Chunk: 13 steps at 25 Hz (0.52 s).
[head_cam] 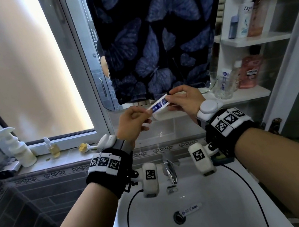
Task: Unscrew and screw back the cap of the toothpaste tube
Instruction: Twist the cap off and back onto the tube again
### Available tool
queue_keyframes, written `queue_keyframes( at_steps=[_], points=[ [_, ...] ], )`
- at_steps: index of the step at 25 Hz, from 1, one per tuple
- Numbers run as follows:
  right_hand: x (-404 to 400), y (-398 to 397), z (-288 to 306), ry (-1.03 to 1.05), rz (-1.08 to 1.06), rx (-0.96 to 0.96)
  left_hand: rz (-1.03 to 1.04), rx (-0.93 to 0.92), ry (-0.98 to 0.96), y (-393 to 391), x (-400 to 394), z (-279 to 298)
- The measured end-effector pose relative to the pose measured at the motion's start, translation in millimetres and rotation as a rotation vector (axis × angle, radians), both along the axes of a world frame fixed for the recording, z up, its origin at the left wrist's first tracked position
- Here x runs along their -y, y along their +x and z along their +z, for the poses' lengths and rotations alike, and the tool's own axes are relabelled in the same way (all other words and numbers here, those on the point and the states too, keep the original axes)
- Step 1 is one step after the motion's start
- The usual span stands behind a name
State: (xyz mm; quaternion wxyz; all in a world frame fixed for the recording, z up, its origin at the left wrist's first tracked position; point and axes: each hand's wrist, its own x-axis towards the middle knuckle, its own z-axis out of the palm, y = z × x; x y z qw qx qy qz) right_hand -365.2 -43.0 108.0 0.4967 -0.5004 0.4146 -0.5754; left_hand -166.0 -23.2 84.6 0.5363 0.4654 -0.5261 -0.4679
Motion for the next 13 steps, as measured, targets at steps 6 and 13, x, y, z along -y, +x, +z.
queue_keyframes(
  at_steps=[6, 13],
  points=[
    [-7, 2, 7, -0.081, 0.074, -0.161, -0.088, 0.435, -0.132, -7, -11, 4],
    [-30, 58, -23, 0.023, 0.147, -0.364, -0.018, 0.284, -0.138, 36, -43, -20]
  ],
)
